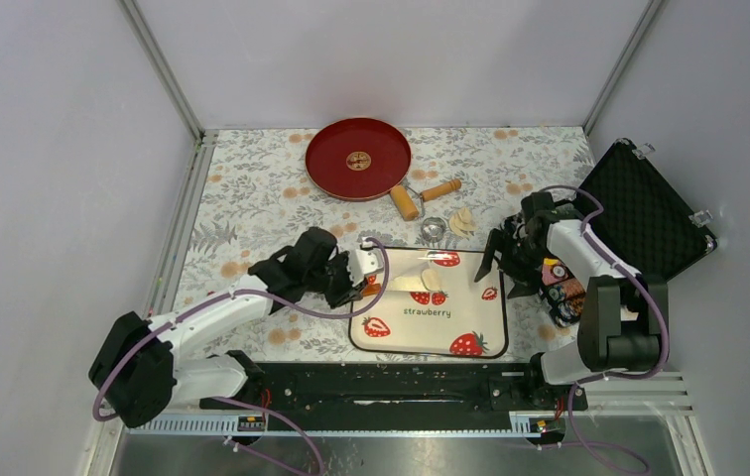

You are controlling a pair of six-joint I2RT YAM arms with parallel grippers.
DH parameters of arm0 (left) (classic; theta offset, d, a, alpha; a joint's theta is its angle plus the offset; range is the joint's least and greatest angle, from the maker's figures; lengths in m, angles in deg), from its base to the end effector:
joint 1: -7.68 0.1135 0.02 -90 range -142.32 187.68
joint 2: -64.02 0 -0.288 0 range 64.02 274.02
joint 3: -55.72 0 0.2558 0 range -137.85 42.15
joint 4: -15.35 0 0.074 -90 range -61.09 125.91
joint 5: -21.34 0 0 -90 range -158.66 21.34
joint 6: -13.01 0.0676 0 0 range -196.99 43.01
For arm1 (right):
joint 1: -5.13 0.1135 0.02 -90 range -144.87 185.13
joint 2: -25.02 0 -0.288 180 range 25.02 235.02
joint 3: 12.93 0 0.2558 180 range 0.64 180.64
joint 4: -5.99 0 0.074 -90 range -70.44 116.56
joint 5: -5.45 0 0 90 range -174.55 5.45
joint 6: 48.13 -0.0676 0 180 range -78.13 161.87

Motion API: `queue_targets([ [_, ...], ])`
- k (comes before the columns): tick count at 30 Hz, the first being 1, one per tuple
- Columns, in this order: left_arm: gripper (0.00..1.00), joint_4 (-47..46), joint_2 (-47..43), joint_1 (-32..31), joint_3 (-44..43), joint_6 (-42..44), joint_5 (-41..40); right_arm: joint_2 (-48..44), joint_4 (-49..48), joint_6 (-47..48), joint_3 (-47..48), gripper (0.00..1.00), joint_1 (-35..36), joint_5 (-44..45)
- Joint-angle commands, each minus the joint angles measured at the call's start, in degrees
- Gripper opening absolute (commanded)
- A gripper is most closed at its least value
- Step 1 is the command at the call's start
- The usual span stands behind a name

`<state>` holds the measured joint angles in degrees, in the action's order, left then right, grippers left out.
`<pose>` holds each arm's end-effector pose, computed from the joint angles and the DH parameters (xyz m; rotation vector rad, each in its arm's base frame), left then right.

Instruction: Roll out the dumpling wrappers from the dough

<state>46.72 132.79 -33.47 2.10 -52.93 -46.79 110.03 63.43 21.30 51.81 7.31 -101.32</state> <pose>0.1767 -0.1879 0.2159 1.4377 1.9072 -0.5961 0.2635 0.0295 0.1762 0.4252 2.9200 0.4890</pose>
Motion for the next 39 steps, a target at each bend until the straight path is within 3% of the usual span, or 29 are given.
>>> queue_targets([
  [1, 0.0, -6.4, -4.4, 1.3, 2.0, -3.7, 3.5, -2.9, 4.5, 0.2, 4.7, 0.95, 2.0, 2.5],
  [13, 0.0, -5.6, -9.9, 8.4, 4.4, -5.1, 6.8, 1.8, 6.4, -1.6, 18.4, 0.93, 8.1, 1.7],
  [28, 0.0, 0.1, -10.6, 13.3, 4.1, -1.3, 8.4, 24.0, 9.9, -4.6, 49.0, 0.87, 18.1, -0.4],
  [39, 0.01, 5.7, 1.7, 10.2, -0.9, 2.0, 6.8, 24.7, 7.0, -5.8, 45.8, 0.87, 18.5, -2.1],
])
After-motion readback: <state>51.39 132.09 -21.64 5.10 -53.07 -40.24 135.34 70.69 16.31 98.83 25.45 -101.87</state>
